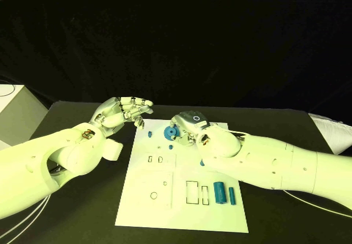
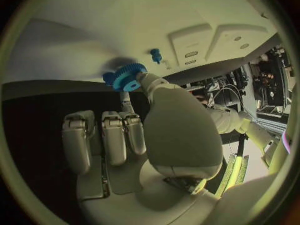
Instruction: Assemble the parts on the task board
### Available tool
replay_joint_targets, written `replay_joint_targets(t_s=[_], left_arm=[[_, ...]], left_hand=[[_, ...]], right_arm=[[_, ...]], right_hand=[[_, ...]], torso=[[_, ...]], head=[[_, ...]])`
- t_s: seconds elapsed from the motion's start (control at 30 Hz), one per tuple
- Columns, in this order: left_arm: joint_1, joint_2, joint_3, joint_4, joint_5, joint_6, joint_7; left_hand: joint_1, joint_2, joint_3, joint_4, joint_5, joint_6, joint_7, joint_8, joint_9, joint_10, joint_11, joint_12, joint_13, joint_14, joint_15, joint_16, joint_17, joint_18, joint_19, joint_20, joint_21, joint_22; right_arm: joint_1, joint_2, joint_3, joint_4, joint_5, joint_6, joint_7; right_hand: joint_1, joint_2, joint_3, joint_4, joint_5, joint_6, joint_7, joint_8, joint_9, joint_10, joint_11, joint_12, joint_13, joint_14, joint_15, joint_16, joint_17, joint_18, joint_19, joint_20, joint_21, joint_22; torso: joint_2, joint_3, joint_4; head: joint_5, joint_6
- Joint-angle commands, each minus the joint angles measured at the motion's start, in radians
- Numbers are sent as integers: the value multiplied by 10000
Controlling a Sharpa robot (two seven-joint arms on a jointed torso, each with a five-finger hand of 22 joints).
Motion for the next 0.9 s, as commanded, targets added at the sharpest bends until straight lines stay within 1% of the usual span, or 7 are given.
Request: replay_joint_targets(t_s=[0.03, 0.07, 0.3, 0.6, 0.73, 0.83, 0.9], left_arm=[[4, 18, 8, 17, -33, 172, 38], [4, 18, 8, 17, -34, 172, 38], [4, 26, 8, 21, -37, 181, 31], [5, 18, 8, 22, -38, 192, 14], [5, 17, 8, 23, -38, 194, 10], [5, 13, 8, 23, -41, 194, 7], [5, 14, 8, 20, -47, 195, 5]], left_hand=[[37, 10, 29, -25, -7, -82, -14, 68, 9, -54, -20, 56, 9, -8, 16, 30, 9, 77, -87, -11, 35, 11], [37, 10, 29, -25, -7, -82, -14, 68, 9, -54, -20, 56, 9, -8, 16, 30, 9, 77, -87, -11, 35, 11], [37, 10, 29, -25, -7, -82, -14, 68, 9, -54, -20, 56, 9, -8, 16, 30, 9, 77, -87, -11, 35, 11], [32, 9, 34, -23, -8, -98, -10, 87, 15, -73, -15, 77, 13, -16, 19, 33, -7, 77, -101, -8, 56, 19], [32, 9, 34, -23, -8, -98, -10, 87, 15, -73, -15, 77, 13, -16, 19, 33, -7, 77, -101, -8, 56, 19], [32, 9, 34, -23, -8, -98, -10, 87, 15, -73, -15, 77, 13, -16, 19, 33, -7, 77, -101, -8, 56, 19], [32, 9, 34, -23, -8, -98, -10, 87, 15, -73, -15, 77, 13, -16, 19, 33, -7, 77, -101, -8, 56, 19]], right_arm=[[-11, 50, 1, -50, -465, 132, -111], [-13, 63, 0, -60, -472, 134, -108], [-38, 144, -17, -136, -488, 172, -90], [-56, 227, -32, -294, -488, 181, -81], [-59, 265, -37, -349, -465, 214, -56], [-67, 286, -43, -394, -453, 204, -54], [-71, 292, -46, -426, -440, 179, -56]], right_hand=[[-42, 31, 68, -14, 1, 303, -251, 73, 235, 1045, -44, 35, 2629, 1036, -60, 35, 2615, -64, 1083, -62, 45, 2635], [-50, 23, 70, -15, 5, 302, -251, 73, 235, 1045, -43, 35, 2629, 1036, -59, 35, 2614, -64, 1083, -62, 45, 2635], [-65, 9, 70, -14, 5, 301, -249, 73, 235, 1045, -40, 35, 2629, 1033, -59, 31, 2603, -64, 1083, -61, 45, 2635], [-79, -10, 75, -19, 0, 291, -247, 68, 233, 1045, -39, 35, 2629, 1036, -57, 35, 2616, -64, 1083, -60, 45, 2635], [-99, -37, 80, -25, -27, 272, -239, 59, 230, 1045, -34, 35, 2629, 1036, -55, 36, 2617, -64, 1083, -57, 45, 2635], [-189, -109, 95, -25, -129, 157, -195, -7, 202, 1045, 2, 35, 2629, 1032, -32, 29, 2599, -64, 1083, -42, 45, 2635], [-288, -167, 87, -10, -347, 20, -140, -92, 163, 1045, 49, 35, 2629, 1031, 15, 28, 2595, -64, 1083, -9, 45, 2635]], torso=[[-2, -1, -3], [-6, -1, -19], [-1, 9, -23], [-9, 2, -24], [-10, 4, -25], [-4, 7, -31], [-4, 8, -28]], head=[[26, -8], [44, -16], [72, -85], [80, -76], [86, -98], [109, -98], [105, -92]])
